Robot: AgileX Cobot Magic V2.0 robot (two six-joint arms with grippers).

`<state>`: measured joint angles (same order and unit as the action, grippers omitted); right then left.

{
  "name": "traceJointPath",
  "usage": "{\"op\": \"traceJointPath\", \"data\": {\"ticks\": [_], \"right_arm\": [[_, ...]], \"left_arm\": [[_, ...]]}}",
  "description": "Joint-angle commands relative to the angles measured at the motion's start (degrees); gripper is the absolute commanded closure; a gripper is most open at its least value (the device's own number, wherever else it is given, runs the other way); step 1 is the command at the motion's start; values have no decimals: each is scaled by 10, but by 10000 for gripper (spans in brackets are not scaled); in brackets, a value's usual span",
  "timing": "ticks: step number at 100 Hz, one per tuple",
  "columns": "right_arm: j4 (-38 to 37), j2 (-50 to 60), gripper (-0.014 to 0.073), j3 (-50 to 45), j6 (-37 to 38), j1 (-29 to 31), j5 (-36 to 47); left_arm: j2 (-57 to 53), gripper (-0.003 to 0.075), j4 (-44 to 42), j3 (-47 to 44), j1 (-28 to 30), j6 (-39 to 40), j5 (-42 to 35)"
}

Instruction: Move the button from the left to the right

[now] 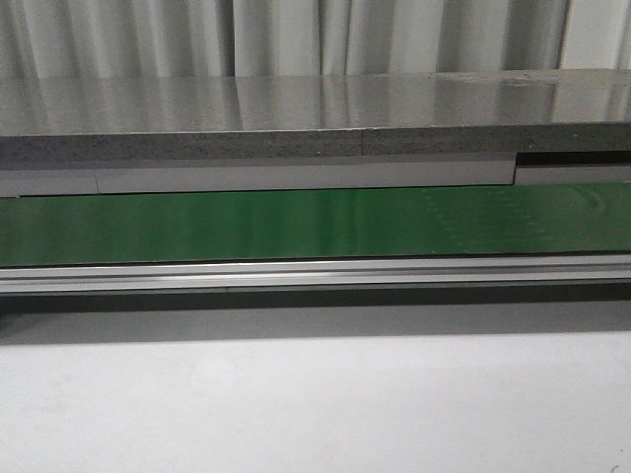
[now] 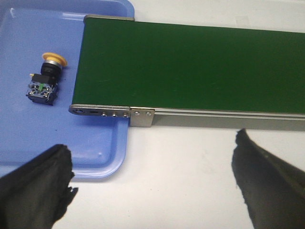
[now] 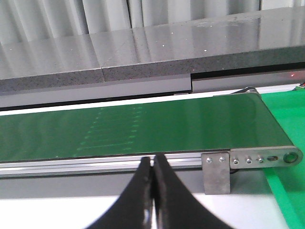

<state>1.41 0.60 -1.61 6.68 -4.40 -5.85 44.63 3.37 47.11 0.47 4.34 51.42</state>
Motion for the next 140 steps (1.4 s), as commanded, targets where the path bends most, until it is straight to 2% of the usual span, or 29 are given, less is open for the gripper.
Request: {"op": "traceJointPath", "data": {"ticks": [1,19,32,60,77,105,140], "right_arm": [[2,10,651,10,-1,1,48],[2,10,651,10,-1,1,48],[2,10,651,10,-1,1,48],[2,10,651,10,-1,1,48],[2,10,651,10,-1,1,48],[2,10,651,10,-1,1,48],[2,10,651,10,-1,1,48]], "left_arm": [[1,39,7,19,1,-1,-38],[11,69,-11,23,8,-1,-58],[52,69,-22,57,40,-1,-57],[210,69,-28,166,131,-29,-61],[331,69,-28,234,163,-39,-68],[493,69,-28,310,186,-57,-57],[584,69,-34,321,197,-57,-77]]}}
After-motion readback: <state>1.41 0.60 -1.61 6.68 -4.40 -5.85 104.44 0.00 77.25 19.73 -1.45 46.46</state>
